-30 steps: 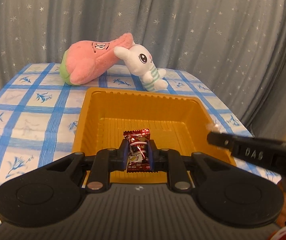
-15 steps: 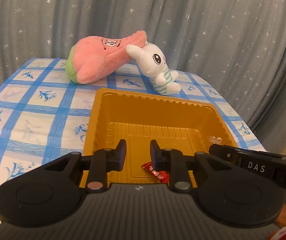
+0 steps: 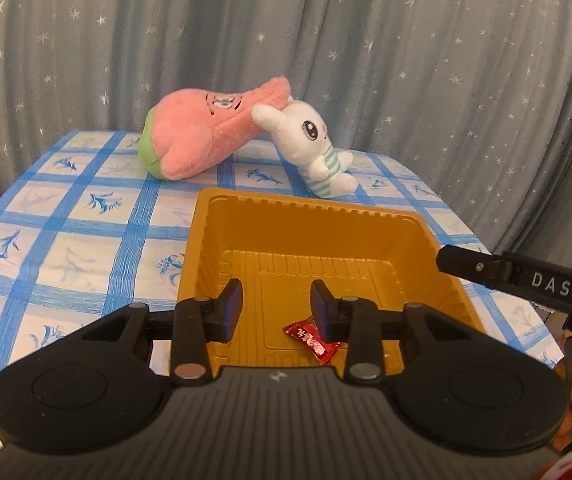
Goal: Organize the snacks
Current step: 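Withdraw both tools from the tray back toward the snack pile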
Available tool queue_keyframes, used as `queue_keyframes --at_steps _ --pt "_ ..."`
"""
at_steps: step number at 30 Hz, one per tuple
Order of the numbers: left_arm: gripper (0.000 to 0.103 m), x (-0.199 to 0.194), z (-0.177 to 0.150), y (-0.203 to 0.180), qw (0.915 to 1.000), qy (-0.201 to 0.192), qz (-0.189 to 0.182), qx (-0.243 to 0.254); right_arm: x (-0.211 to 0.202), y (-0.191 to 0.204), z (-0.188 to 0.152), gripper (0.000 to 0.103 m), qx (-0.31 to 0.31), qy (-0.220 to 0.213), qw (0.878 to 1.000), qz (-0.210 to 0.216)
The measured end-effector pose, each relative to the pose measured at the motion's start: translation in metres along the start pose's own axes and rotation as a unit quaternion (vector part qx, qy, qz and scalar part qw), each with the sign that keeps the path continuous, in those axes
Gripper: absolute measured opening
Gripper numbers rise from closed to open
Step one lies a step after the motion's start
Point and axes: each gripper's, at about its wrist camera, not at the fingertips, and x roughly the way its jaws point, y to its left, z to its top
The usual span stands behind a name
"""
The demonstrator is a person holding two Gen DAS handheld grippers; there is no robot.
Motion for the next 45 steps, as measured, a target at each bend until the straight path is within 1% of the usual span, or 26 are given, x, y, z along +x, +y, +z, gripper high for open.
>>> queue_keyframes --at_steps 5,8,13,16,19,23,24,28,30,34,37,39,42,45 --pt "0.034 -0.026 -0.012 -0.007 1.0000 -0.007 -0.002 0.005 -0.028 0.001 0.000 0.069 -0.006 -0.019 1.000 -0.011" --pt "0.038 -0.045 -0.023 -0.013 0.9999 -0.013 0.000 0.010 -0.047 0.003 -0.004 0.069 -0.006 -0.022 1.000 -0.012" --pt "0.039 -0.081 -0.049 -0.019 0.9998 -0.014 0.011 0.007 -0.080 0.009 -0.018 0.069 -0.009 -0.018 1.000 -0.013" --pt "0.039 -0.102 -0.069 -0.020 0.9998 -0.008 0.020 -0.004 -0.101 0.014 -0.030 0.069 -0.015 -0.014 1.000 -0.007" --pt "0.039 -0.121 -0.085 -0.023 0.9996 0.010 0.026 -0.003 -0.122 0.019 -0.041 0.069 -0.027 -0.011 1.000 -0.001" --pt "0.046 -0.143 -0.095 -0.028 0.9993 0.018 0.033 0.005 -0.146 0.022 -0.056 0.069 -0.035 -0.007 0.999 0.006" --pt "0.046 -0.147 -0.097 -0.028 0.9993 0.020 0.032 0.004 -0.151 0.022 -0.060 0.069 -0.033 -0.005 0.999 0.008" --pt "0.048 -0.159 -0.107 -0.031 0.9994 0.022 0.025 0.009 -0.169 0.022 -0.076 0.069 -0.028 0.003 1.000 0.004" --pt "0.051 -0.164 -0.114 -0.031 0.9993 0.020 0.026 0.018 -0.177 0.022 -0.085 0.069 -0.028 0.006 1.000 0.003" --pt "0.052 -0.169 -0.124 -0.030 0.9992 0.031 0.016 0.018 -0.190 0.024 -0.106 0.069 -0.053 0.013 0.999 -0.001" --pt "0.055 -0.172 -0.126 -0.030 0.9989 0.038 0.009 0.026 -0.195 0.025 -0.125 0.069 -0.076 0.037 0.996 -0.008" --pt "0.057 -0.172 -0.129 -0.028 0.9986 0.041 0.012 0.033 -0.199 0.027 -0.131 0.069 -0.084 0.053 0.995 -0.009" --pt "0.057 -0.170 -0.134 -0.021 0.9986 0.047 0.010 0.022 -0.203 0.030 -0.136 0.069 -0.104 0.058 0.993 -0.002" --pt "0.057 -0.166 -0.138 -0.014 0.9984 0.052 0.016 0.016 -0.198 0.031 -0.144 0.069 -0.106 0.068 0.992 0.004"
